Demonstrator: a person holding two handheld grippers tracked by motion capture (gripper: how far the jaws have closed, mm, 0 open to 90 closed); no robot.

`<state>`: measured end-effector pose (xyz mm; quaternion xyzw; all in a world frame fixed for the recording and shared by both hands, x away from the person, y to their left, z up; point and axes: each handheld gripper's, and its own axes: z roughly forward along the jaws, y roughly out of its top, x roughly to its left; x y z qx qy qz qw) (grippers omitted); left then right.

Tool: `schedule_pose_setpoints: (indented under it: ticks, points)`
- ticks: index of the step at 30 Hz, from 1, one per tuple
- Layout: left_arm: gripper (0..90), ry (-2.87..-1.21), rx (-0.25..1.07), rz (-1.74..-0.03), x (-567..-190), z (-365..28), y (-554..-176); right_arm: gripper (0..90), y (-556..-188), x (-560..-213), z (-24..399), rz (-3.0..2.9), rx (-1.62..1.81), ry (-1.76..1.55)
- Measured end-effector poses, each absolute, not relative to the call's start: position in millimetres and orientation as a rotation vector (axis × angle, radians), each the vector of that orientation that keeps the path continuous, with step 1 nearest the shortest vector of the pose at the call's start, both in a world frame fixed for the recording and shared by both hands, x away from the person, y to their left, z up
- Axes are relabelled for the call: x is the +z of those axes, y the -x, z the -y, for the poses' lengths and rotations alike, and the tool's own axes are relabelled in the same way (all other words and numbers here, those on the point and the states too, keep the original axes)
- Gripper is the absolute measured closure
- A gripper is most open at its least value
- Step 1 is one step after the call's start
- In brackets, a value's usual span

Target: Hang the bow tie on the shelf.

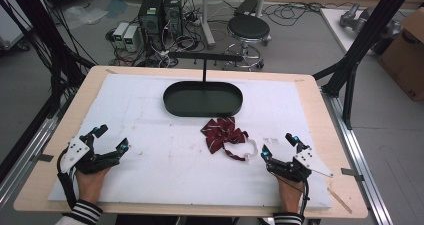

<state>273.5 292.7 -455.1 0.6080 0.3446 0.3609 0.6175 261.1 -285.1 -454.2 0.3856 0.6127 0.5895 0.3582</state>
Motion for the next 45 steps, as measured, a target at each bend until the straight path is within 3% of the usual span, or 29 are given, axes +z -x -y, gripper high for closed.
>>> schedule_pose_setpoints:
  ticks: [32,45]
  points:
    - [12.4,-1.399,0.847,-0.79,-455.0,-291.3,-273.0,7.6,-261.1,-453.6,286.8,-1.584,1.545,-1.007]
    - [12.4,-1.411,0.857,-0.782,-454.9,-289.9,-272.4,7.6,-269.5,-428.1,275.9,-1.757,1.46,-1.033]
